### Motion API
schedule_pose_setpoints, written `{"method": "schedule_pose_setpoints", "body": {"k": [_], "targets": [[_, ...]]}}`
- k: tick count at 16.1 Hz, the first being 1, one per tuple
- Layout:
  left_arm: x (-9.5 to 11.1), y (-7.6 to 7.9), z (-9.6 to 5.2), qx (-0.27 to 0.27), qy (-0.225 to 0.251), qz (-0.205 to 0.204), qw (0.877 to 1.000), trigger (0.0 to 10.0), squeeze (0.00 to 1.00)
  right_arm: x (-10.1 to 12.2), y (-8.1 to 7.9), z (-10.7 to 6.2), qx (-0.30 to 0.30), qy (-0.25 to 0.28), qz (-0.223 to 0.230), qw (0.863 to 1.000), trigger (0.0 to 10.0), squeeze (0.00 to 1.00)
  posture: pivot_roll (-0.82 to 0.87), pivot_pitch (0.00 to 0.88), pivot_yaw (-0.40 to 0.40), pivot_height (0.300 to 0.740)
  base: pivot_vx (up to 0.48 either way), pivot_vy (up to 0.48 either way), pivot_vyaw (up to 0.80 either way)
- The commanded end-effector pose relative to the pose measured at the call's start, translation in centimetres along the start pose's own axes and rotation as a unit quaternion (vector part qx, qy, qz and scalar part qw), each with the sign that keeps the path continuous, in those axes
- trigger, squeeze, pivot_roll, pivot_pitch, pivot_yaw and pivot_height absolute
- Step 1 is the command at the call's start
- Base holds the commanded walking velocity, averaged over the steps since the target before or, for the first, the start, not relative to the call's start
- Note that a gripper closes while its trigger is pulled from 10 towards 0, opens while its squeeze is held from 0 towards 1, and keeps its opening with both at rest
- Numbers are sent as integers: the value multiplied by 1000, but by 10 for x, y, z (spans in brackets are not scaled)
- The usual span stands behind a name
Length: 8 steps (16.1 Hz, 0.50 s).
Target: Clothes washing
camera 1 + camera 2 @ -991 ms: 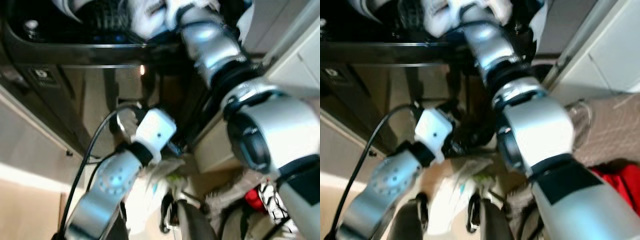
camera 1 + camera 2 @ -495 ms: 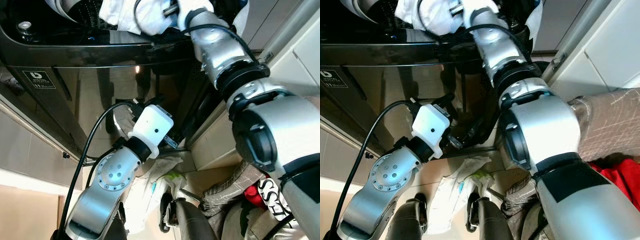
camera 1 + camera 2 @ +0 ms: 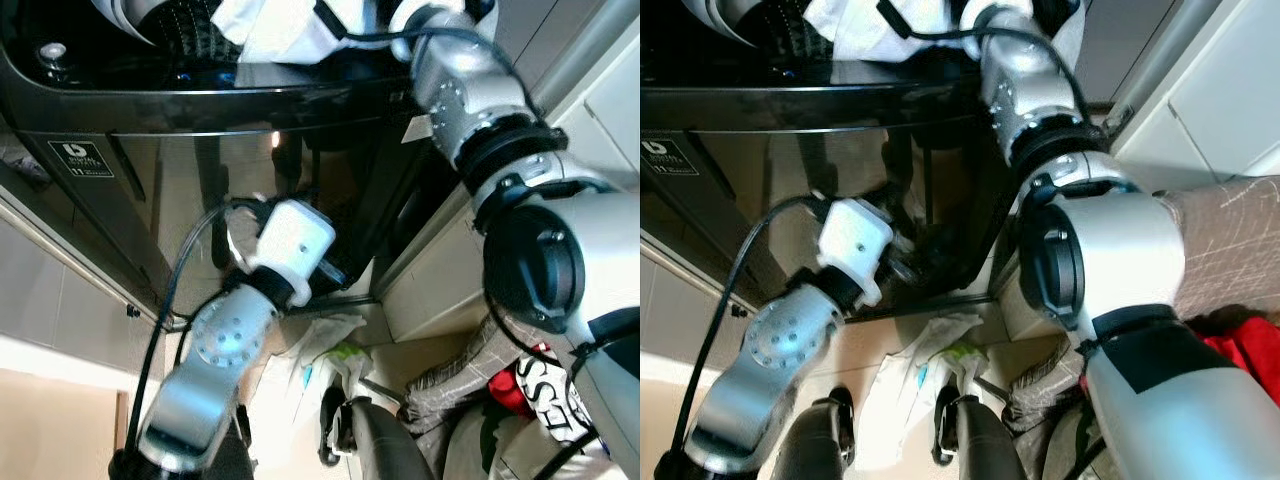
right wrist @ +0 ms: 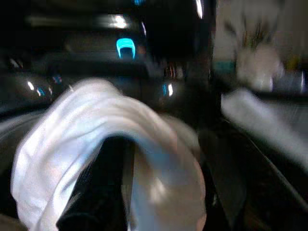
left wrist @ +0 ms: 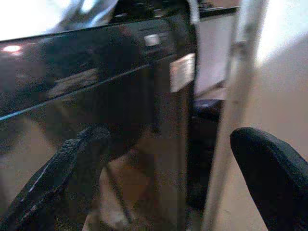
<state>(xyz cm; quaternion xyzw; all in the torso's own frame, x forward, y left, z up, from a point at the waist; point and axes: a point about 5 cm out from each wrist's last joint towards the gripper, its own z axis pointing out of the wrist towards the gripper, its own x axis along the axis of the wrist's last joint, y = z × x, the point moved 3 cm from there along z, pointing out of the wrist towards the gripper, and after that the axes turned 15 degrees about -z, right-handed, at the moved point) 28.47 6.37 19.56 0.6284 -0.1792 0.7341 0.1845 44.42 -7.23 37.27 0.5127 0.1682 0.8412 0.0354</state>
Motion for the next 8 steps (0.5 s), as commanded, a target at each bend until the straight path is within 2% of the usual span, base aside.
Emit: {"method": "schedule_pose_setpoints", "body": {"k": [1,3,4,5,6,7,8], "targets": [[0,-4,0,14,8,-5,1000,10000,0,5,7,-5,-5,42,-31,999,10000,0,109,90,-105,740,0,0,0],[0,-4,0,14,8,-5,1000,10000,0,5,7,-5,-5,42,-31,999,10000,0,109,90,-105,740,0,0,0],[-5,-12,3,23,7,-14,1000,10000,0,-51,11,-20,0,-63,81,995,10000,1000,69,51,-63,740,0,0,0],[-5,-13,6,20,7,-17,1000,10000,0,-84,-2,-29,12,-171,212,962,10000,1000,66,48,-59,740,0,0,0],[-3,-13,7,20,10,-17,1000,10000,0,-88,-7,-31,16,-196,272,942,10000,1000,66,48,-59,740,0,0,0],[-3,-18,7,41,15,-3,999,10000,0,-80,-1,-27,21,-171,242,955,10000,1000,77,45,-77,740,0,0,0],[0,-30,4,87,27,20,996,10000,0,-75,10,-28,12,-131,150,980,10000,0,81,42,-81,740,0,0,0]]}}
